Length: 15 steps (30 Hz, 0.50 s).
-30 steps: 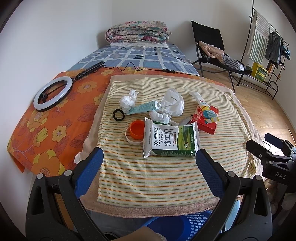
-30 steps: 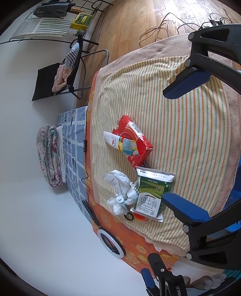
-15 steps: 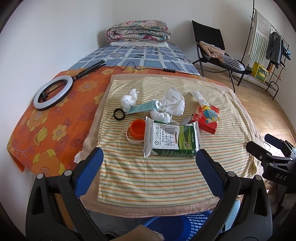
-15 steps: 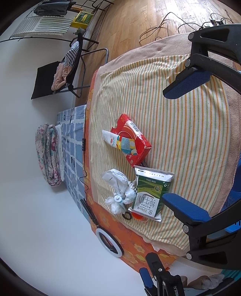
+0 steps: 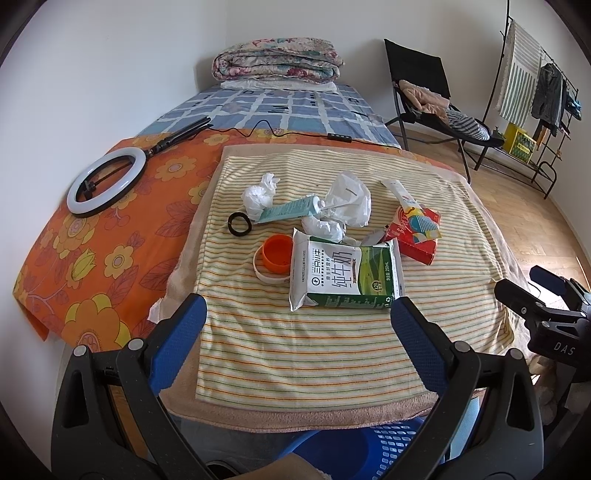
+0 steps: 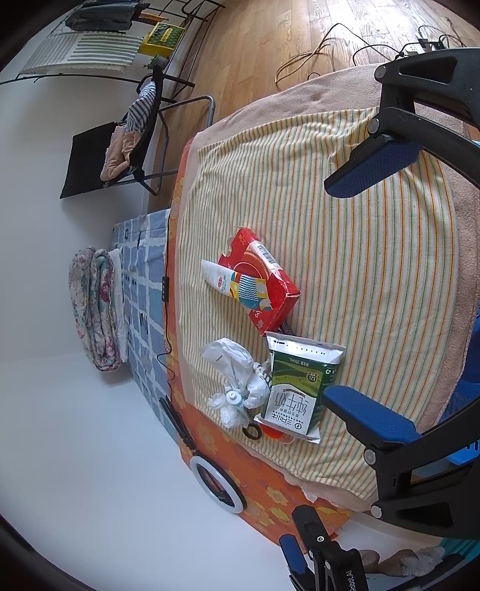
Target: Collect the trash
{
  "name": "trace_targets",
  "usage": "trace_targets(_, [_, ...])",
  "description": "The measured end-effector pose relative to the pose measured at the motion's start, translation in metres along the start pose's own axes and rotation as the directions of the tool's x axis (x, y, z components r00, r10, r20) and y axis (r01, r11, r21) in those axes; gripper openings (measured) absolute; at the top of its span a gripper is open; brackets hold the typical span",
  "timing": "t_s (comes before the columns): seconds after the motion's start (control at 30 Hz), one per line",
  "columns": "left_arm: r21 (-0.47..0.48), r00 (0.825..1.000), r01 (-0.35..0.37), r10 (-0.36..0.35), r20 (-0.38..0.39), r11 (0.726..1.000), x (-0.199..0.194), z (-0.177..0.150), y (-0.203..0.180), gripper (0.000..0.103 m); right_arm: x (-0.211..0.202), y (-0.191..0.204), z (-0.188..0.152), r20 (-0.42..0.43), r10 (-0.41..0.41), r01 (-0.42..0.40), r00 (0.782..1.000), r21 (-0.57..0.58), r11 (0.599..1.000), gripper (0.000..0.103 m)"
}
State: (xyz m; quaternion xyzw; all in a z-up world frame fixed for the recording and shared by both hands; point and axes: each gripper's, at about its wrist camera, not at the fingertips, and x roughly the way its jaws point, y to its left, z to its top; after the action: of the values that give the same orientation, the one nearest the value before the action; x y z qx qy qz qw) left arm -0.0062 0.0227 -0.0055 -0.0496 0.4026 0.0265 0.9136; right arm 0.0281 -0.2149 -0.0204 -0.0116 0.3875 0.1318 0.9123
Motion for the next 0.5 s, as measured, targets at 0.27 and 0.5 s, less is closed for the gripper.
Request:
trace_targets(0.27, [-0.011,0.999,0.011,-0.012,-0.038,1.0,0.011,-0.008,0.019,0.102,0.003,-0.012,-0.004,0.027,0.049,-0.05,0.998,0.034,0.998,0.103])
trace_targets(0.5, [-0.052,0.997,0.028,-0.032,-0.076,0.998,0.023,0.003,0.031,0.102,0.018,-0.026,0.007,-0.046,0.091,-0.087,0.995,0.082,0.993,0.102])
